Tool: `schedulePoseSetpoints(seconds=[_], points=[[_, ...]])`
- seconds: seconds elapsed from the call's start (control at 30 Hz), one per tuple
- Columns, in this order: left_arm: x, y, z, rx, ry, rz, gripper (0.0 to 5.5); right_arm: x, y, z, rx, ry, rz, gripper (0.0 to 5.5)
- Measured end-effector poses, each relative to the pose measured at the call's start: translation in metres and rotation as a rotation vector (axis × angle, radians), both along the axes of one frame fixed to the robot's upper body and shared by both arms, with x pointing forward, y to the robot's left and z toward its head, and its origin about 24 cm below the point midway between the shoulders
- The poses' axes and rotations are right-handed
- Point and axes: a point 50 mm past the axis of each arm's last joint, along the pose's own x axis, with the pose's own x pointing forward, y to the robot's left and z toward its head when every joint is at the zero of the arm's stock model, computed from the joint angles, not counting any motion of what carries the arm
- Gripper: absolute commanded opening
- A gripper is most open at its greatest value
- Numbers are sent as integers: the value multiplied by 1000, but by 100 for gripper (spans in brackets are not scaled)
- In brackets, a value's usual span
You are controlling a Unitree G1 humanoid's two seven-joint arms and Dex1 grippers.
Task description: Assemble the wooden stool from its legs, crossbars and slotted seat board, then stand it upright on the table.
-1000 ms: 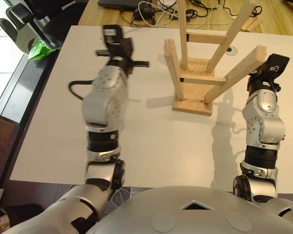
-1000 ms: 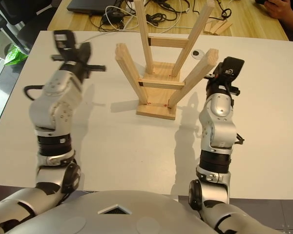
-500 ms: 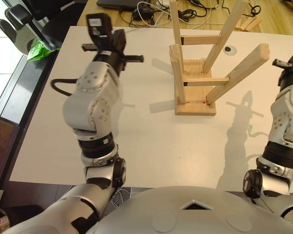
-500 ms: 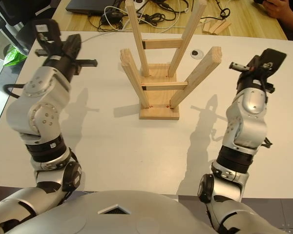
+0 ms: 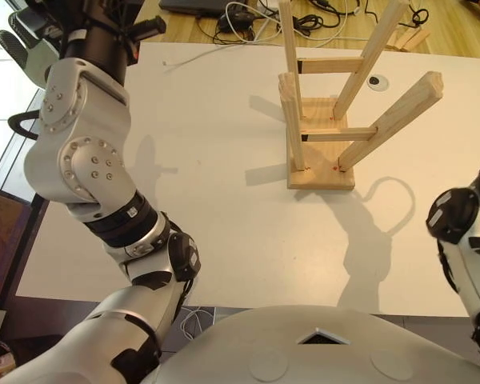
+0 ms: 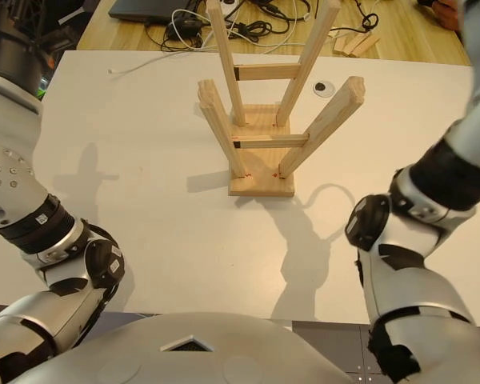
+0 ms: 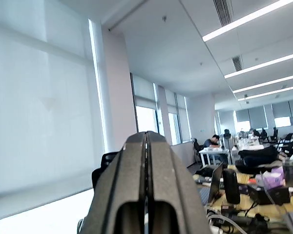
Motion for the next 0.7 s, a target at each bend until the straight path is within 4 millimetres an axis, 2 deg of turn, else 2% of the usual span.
schedulePoseSetpoints(seconds=[0.03,0.1,0.17,0.2,0.23,0.3,0.43,0.47,0.53,0.57,0.6,0.63,0.67,0.7], points=[[0,2,2,4,-7,7,3,-4,-9,16,24,-46,-16,0],[-1,4,4,8,-13,14,3,-9,-18,29,96,-79,24,0],[-1,5,6,10,-20,15,3,-11,-24,30,156,-75,82,0],[-1,5,6,9,-21,13,3,-12,-24,24,154,-57,116,0],[-1,4,7,6,-23,11,3,-10,-21,12,124,-16,136,0],[0,4,9,6,-28,9,3,-3,-13,-37,-15,153,174,0],[1,4,8,3,-25,9,3,-14,-8,-150,-336,543,227,0],[1,4,8,3,-25,10,3,-26,-12,-161,-479,552,199,0],[1,4,8,2,-23,8,3,-38,-7,-173,-605,539,200,0],[1,3,8,1,-24,7,3,-40,-3,-175,-617,531,211,0],[1,3,8,0,-24,7,3,-42,3,-185,-618,568,254,0],[0,3,11,-1,-36,10,3,-46,11,-217,-575,711,334,0],[0,3,11,-1,-40,12,3,-48,14,-232,-527,775,364,0],[1,3,11,-3,-36,14,3,-45,15,-227,-510,753,355,0]])
